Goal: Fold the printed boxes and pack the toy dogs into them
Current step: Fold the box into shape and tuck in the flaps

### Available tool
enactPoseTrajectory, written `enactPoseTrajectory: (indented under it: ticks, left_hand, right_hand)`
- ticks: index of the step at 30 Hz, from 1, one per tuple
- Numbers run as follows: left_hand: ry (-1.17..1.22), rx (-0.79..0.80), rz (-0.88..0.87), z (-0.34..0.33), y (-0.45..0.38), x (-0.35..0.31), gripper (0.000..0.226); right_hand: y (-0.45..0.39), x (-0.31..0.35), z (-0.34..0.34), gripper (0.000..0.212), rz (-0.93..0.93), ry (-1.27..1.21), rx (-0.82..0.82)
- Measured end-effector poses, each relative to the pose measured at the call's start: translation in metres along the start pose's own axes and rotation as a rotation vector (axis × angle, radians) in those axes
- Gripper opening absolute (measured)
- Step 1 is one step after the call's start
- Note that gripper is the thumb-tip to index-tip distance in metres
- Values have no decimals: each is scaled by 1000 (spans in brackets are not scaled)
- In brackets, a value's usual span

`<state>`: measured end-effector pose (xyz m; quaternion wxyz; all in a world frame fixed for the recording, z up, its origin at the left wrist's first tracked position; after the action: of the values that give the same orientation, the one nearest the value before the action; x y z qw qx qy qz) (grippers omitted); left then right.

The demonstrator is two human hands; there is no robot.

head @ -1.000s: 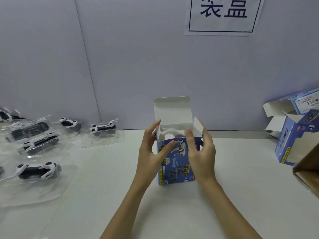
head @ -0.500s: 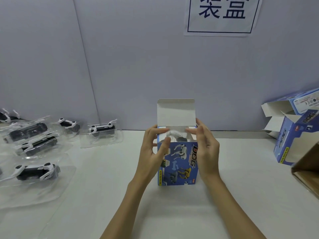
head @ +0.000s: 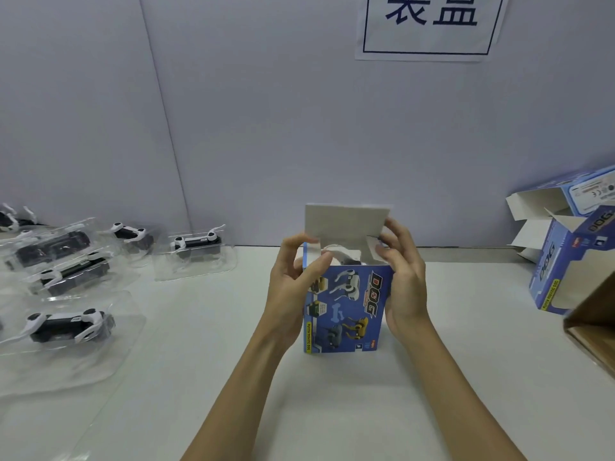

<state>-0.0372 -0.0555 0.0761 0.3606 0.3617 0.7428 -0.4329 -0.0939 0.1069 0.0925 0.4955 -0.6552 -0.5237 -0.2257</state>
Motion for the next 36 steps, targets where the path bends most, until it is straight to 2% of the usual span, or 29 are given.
enactPoseTrajectory:
  ticks: [2, 3, 6, 9, 13, 16, 19, 21, 23, 25, 29, 33, 36]
  left_hand:
    - [75, 64, -21, 1, -1, -3, 58]
    - [70, 79, -34, 1, -1, -5, 65]
    - [-73, 113, -66, 4, -1, -6, 55]
    - [-113, 146, -15, 8, 0, 4, 54]
    - [-151, 101, -49, 9, 0, 4, 48]
    - [-206, -15, -134, 8, 4, 5, 42]
    - [-561, -228, -371, 10, 13, -1, 54]
    - [-847, -176, -489, 2, 17, -1, 86]
    - [-1084, -128, -567, 1, 17, -1, 121]
    - [-1202, -111, -611, 4, 16, -3, 133]
    - [-1109, -27, -624, 14, 15, -8, 126]
    - [-1109, 62, -611, 13, 15, -9, 124]
    - [-1134, 69, -637, 11, 16, -12, 122]
  right_hand:
    - [2, -3, 3, 19, 18, -37, -26]
    - [3, -5, 6, 19, 27, -36, -46]
    - [4, -12, 14, 30, 6, 19, -74]
    - [4, -11, 15, 37, 45, 119, -29]
    - [9, -6, 5, 33, 172, 423, 130]
    - [12, 0, 3, 37, 227, 485, 60]
    - [18, 1, 4, 42, 244, 409, -135]
    - [21, -8, 5, 45, 132, 267, -231]
    - [22, -23, 1, 46, -19, 162, -175]
    - [20, -29, -4, 47, -86, 204, -57]
    - [8, -24, 3, 42, -83, 366, 93]
    - [5, -11, 11, 32, -12, 337, 62]
    - [8, -4, 4, 43, 29, 364, 103]
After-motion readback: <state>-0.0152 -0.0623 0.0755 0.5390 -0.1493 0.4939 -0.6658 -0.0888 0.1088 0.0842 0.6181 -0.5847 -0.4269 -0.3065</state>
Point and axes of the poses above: each hand's wrist, its own y-axis away from the middle knuckle, its own z-axis out of the back of the hand, x = y × z, the point moved 5 cm from there along -y, towards the middle knuckle, and after that the axes turned 5 degrees about -x, right-handed, at the moved point
